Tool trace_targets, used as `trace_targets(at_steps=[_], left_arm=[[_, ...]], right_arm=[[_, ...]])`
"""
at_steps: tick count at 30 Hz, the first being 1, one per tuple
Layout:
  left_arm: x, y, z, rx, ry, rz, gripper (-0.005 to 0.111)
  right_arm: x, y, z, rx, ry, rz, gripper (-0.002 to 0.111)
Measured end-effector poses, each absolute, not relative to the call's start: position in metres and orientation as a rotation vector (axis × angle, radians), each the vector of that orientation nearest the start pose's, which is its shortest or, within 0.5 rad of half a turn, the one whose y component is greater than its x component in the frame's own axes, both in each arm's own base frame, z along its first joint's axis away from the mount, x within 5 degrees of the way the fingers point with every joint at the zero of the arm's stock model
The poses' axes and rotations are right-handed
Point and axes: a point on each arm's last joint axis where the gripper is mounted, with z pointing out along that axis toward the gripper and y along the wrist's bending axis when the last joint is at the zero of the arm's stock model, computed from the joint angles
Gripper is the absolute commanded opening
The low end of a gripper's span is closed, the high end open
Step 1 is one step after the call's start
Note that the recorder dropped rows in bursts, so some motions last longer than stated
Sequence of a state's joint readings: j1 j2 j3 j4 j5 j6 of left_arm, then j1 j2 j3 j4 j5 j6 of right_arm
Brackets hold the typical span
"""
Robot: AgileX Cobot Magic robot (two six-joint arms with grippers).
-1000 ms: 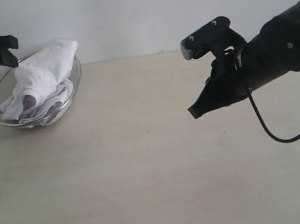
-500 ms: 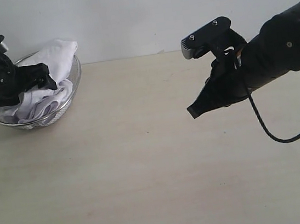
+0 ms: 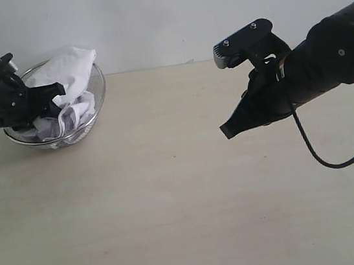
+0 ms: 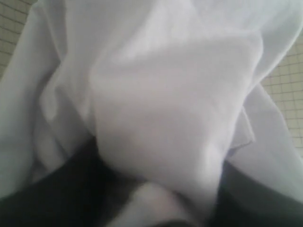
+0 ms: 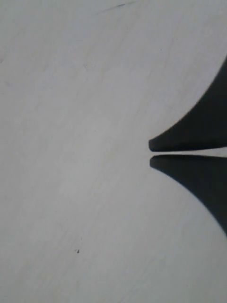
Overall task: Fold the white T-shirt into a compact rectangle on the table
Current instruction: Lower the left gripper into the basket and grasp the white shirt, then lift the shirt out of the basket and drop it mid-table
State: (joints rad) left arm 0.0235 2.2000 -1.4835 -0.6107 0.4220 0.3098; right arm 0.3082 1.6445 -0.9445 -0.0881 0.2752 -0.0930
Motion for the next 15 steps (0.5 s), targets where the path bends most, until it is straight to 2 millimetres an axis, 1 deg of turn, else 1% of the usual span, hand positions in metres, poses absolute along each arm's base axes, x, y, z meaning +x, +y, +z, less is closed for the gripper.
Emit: trace_targets(at_steps=[1, 9, 12, 15], left_arm=[[0.463, -0.011, 0.125, -0.271, 2.544, -0.396, 0.005], [0.464, -0.012, 0.13, -0.26, 2.544, -0.406, 0.005], [0.462, -0.01, 0.142, -0.244, 2.531, -0.404, 0.005], [0.461, -0.008, 0.158, -0.221, 2.504, -0.399, 0.005]], right_arm=[[0.319, 0.099, 0.205, -0.579, 2.389, 0.029, 0.0], [0.319, 0.1, 0.205, -0.575, 2.39, 0.032, 0.0], [0.319, 0.099, 0.205, -0.575, 2.392, 0.032, 0.0], [0.319, 0.099, 0.205, -0.574, 2.394, 0.033, 0.0]])
